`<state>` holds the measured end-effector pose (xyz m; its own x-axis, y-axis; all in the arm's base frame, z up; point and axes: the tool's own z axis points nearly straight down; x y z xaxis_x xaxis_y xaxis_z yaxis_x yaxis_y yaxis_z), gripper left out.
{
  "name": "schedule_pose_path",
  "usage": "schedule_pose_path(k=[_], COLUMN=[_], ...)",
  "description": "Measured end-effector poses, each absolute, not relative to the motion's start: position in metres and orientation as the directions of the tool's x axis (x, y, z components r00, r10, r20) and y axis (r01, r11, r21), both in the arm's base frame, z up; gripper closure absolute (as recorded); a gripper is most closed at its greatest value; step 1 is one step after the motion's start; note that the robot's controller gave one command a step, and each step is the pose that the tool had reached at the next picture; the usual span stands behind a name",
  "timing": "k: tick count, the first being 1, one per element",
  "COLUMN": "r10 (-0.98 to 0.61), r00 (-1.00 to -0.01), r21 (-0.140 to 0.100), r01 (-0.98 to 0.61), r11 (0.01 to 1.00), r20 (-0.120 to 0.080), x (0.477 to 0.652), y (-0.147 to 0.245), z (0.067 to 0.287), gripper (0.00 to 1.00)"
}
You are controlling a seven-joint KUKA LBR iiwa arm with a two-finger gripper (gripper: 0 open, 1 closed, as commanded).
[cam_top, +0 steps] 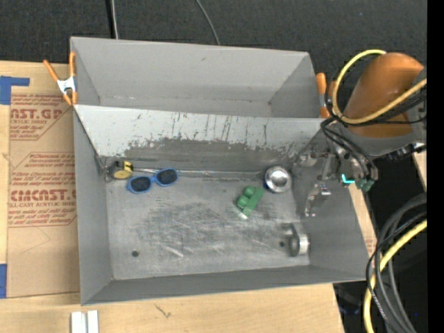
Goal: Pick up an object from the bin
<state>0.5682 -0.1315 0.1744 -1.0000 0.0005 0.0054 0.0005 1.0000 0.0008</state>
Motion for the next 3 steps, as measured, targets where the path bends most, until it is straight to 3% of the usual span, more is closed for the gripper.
schedule_pose_path(k=[1, 2, 3], r10=[0.009, -0.076, 0.351], r00=[-1.0, -0.997, -0.936], r21=[-0.001, 0.004, 0.004], r01=[0.009, -0.076, 0.351], r11=[1.0, 0.997, 0.936], r20=[-0.009, -0.004, -0.008], x=[0.556, 0.559, 0.556], y=[-0.087, -0.009, 0.002], z=[0.071, 0.081, 0.074], gripper=[0.0, 0.0, 0.0])
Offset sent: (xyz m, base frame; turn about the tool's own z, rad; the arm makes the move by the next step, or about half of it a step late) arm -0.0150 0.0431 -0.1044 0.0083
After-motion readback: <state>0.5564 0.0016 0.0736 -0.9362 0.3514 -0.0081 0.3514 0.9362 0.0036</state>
